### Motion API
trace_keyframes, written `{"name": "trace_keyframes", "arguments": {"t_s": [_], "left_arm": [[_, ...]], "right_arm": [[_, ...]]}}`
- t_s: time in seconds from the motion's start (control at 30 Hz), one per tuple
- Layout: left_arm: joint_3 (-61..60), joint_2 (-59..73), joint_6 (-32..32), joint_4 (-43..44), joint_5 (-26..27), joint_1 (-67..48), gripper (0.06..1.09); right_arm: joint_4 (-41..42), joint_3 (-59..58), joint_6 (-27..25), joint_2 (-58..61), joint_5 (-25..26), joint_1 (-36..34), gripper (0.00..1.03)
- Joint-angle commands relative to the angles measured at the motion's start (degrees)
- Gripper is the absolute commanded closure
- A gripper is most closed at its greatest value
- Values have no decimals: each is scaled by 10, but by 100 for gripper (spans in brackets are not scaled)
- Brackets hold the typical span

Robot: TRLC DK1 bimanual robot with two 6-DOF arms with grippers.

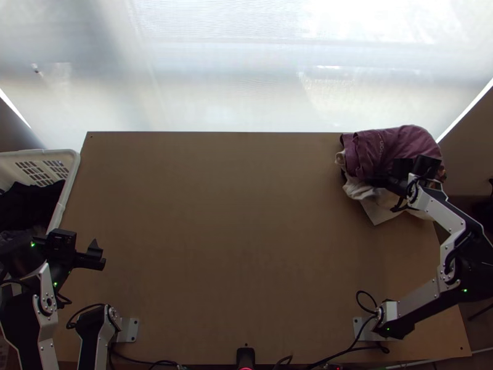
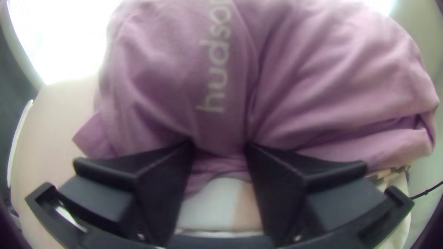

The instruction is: Fold the t-shirt

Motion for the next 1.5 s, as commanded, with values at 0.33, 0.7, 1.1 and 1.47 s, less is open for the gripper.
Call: {"name": "trace_keyframes", "arguments": {"t_s": [0.33, 0.7, 1.1, 1.47], "left_arm": [[11, -13, 0, -11, 1, 1, 11], [-6, -65, -2, -23, 8, -1, 11], [-103, -251, -26, 18, 52, -47, 10], [-152, -275, -145, 221, 92, -146, 10]], "right_arm": [[-110, -47, -59, -162, 0, -15, 4], [-292, -73, -99, -484, 8, -27, 4], [-154, -238, -150, -811, 66, -116, 4], [-126, -377, -120, -991, 95, -103, 4]]}}
